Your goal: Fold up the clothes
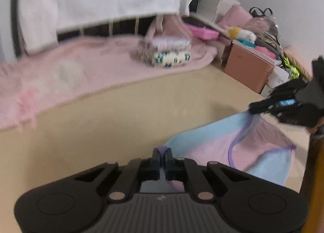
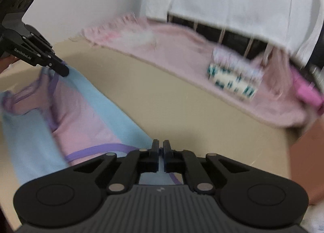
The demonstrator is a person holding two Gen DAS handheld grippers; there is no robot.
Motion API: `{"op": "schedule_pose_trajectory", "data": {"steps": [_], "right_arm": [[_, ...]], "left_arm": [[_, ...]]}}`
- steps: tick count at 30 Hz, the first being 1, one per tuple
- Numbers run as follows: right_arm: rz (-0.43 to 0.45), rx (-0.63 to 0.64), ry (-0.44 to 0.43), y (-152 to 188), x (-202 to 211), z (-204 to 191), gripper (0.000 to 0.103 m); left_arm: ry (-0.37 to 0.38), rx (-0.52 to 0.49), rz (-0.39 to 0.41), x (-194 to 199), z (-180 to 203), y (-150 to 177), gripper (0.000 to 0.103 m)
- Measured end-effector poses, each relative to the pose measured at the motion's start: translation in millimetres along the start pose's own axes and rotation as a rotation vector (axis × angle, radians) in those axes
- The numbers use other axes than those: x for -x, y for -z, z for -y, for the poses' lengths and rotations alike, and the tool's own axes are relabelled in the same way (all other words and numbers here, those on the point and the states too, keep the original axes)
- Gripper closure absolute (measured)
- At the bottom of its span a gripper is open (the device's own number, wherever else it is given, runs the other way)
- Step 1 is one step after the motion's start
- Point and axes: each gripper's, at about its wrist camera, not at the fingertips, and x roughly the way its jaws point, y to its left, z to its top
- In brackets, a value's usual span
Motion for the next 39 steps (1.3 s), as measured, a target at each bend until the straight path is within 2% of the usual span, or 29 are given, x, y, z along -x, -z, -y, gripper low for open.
{"op": "schedule_pose_trajectory", "data": {"steps": [2, 3, 4, 7, 8, 9, 10, 11, 12, 13, 15, 19, 20, 22, 23, 27, 29, 30, 31, 33, 35, 36, 39], "right_arm": [[0.026, 0.002, -0.012, 16, 27, -18, 0.1], [0.026, -0.003, -0.023, 27, 37, -26, 0.1], [0.003, -0.019, -0.023, 40, 43, -32, 0.1], [-0.083, -0.074, -0.032, 77, 51, -48, 0.098], [-0.082, -0.089, -0.032, 86, 56, -51, 0.097], [-0.066, -0.112, -0.024, 91, 63, -53, 0.095], [-0.044, -0.136, -0.03, 93, 70, -52, 0.091], [-0.018, -0.159, -0.036, 94, 77, -51, 0.08], [0.02, -0.18, -0.041, 94, 82, -48, 0.073], [0.049, -0.199, -0.04, 93, 85, -45, 0.065], [0.05, -0.227, 0.005, 89, 76, -39, 0.064], [0.039, -0.247, 0.022, 89, 56, -36, 0.064], [0.043, -0.253, 0.019, 90, 54, -36, 0.064], [0.047, -0.303, 0.028, 95, 50, -33, 0.064], [0.045, -0.328, 0.033, 97, 47, -31, 0.064], [0.023, -0.352, 0.044, 107, 36, -32, 0.064], [0.049, -0.374, 0.044, 106, 36, -36, 0.063], [0.073, -0.392, 0.032, 103, 37, -38, 0.063], [0.119, -0.409, 0.001, 99, 41, -44, 0.063], [0.199, -0.389, -0.06, 85, 44, -64, 0.063], [0.246, -0.317, -0.118, 66, 39, -92, 0.063], [0.248, -0.27, -0.145, 57, 32, -106, 0.063], [0.254, -0.126, -0.221, 30, 12, -150, 0.063]], "left_arm": [[-0.074, -0.031, 0.02, 17, 33, 31, 0.098], [-0.096, -0.034, 0.017, 23, 46, 49, 0.092], [-0.117, -0.036, 0.014, 28, 60, 68, 0.091], [-0.057, -0.023, -0.006, 45, 72, 93, 0.086], [-0.033, -0.017, -0.014, 51, 74, 100, 0.081], [-0.008, -0.012, -0.021, 56, 77, 107, 0.071], [-0.001, -0.015, 0.003, 62, 78, 106, 0.064], [-0.002, -0.021, 0.039, 67, 79, 100, 0.051], [-0.002, -0.027, 0.075, 73, 79, 95, 0.046], [-0.012, -0.042, 0.113, 74, 80, 88, 0.045], [-0.037, -0.103, 0.136, 63, 84, 77, 0.045], [-0.018, -0.282, 0.112, 27, 98, 68, 0.046], [-0.016, -0.298, 0.087, 21, 98, 68, 0.053], [-0.01, -0.319, 0.029, 8, 99, 70, 0.083], [-0.003, -0.322, -0.002, 3, 98, 71, 0.102], [0.021, -0.252, -0.012, 17, 89, 77, 0.102], [0.032, -0.195, 0.002, 30, 76, 80, 0.099], [0.037, -0.167, 0.008, 36, 70, 81, 0.093], [0.042, -0.138, 0.015, 42, 64, 83, 0.091], [0.053, -0.081, 0.029, 55, 51, 86, 0.074], [-0.035, 0.002, 0.052, 68, 28, 87, 0.057], [-0.1, 0.046, 0.058, 74, 14, 87, 0.055], [-0.171, 0.229, 0.043, 80, -21, 90, 0.055]]}}
